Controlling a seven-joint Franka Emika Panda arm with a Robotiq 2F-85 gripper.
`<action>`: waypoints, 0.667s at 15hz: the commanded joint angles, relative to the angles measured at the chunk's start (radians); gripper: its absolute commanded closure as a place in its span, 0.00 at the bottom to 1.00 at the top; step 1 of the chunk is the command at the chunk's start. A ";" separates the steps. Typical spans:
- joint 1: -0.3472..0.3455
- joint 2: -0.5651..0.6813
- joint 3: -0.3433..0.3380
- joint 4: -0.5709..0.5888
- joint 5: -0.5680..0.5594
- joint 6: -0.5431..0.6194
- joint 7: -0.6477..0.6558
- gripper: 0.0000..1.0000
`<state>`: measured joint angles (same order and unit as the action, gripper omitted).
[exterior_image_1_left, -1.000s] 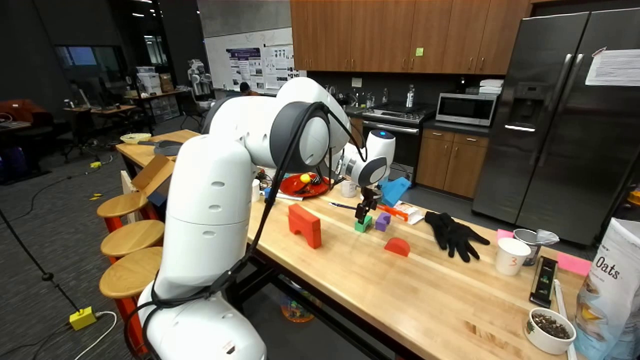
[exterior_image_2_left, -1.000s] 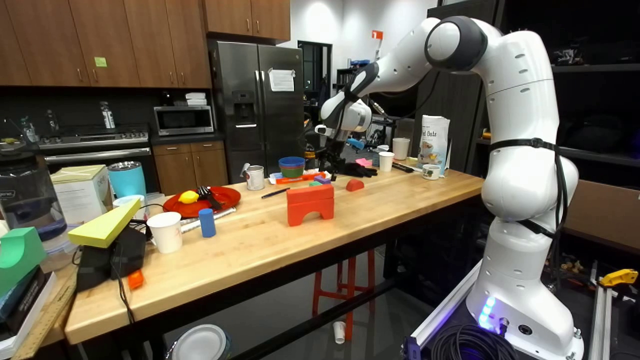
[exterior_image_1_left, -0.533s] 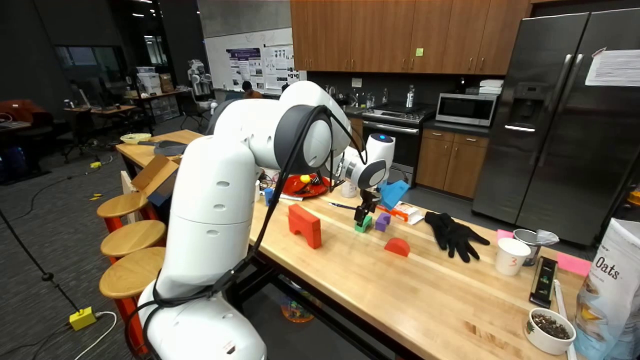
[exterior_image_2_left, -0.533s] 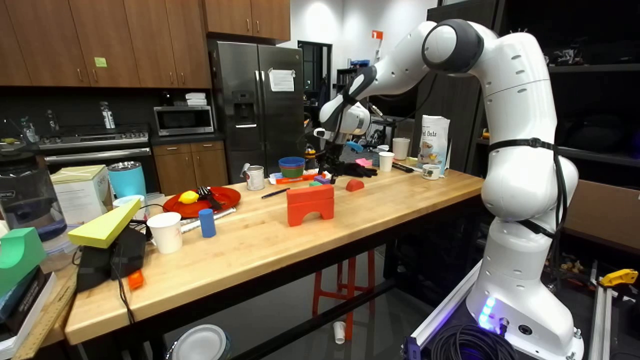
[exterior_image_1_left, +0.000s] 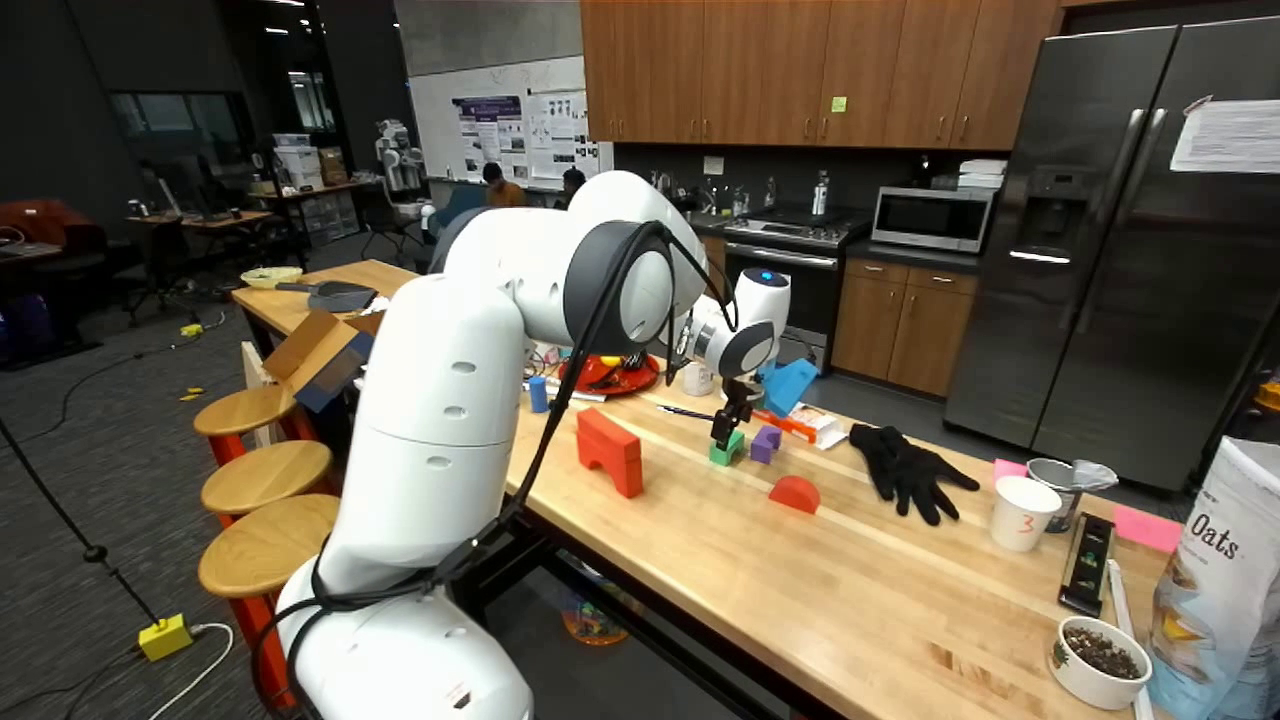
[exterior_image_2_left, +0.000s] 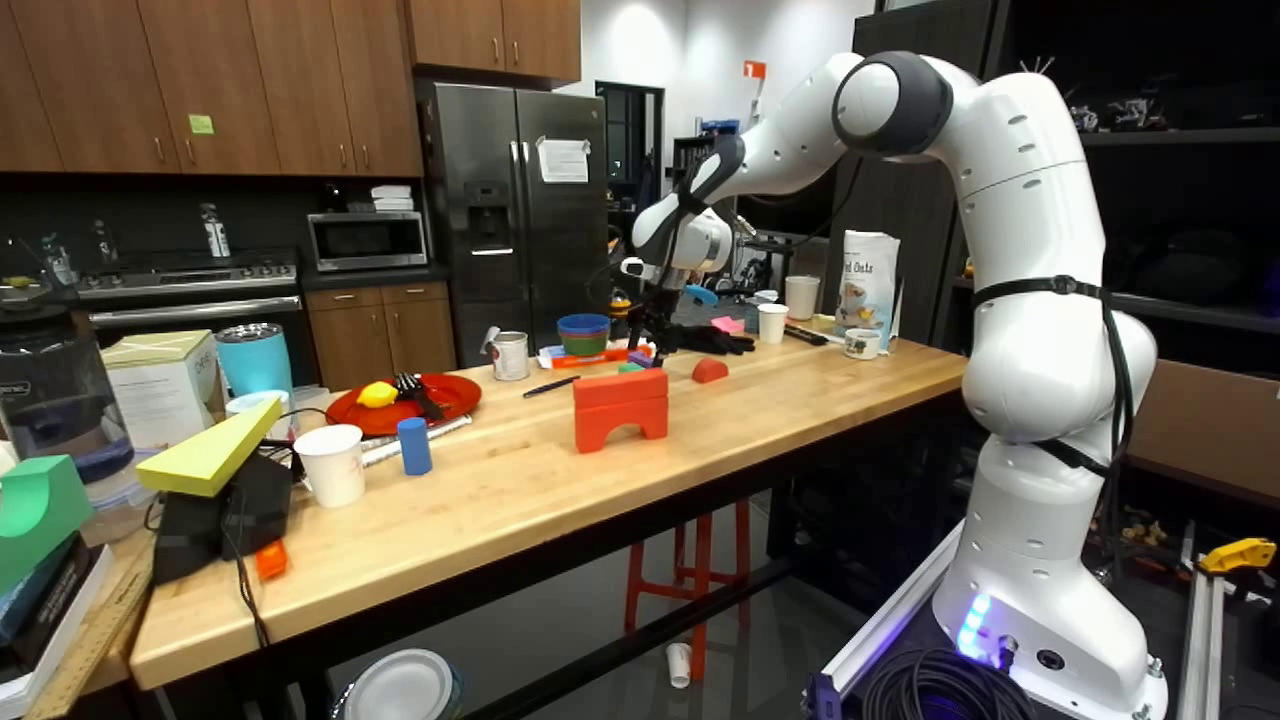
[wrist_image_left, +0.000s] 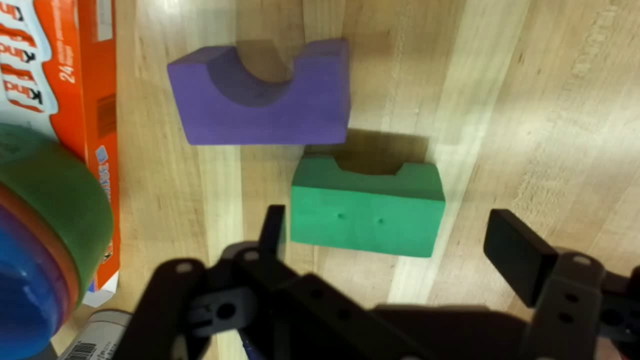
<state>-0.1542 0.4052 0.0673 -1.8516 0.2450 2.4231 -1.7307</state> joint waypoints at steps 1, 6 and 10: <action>-0.026 0.035 0.031 0.042 0.025 0.000 -0.040 0.00; -0.025 0.060 0.042 0.067 0.029 -0.010 -0.037 0.00; -0.024 0.077 0.046 0.080 0.023 -0.019 -0.036 0.00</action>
<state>-0.1553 0.4638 0.0913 -1.8012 0.2602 2.4220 -1.7441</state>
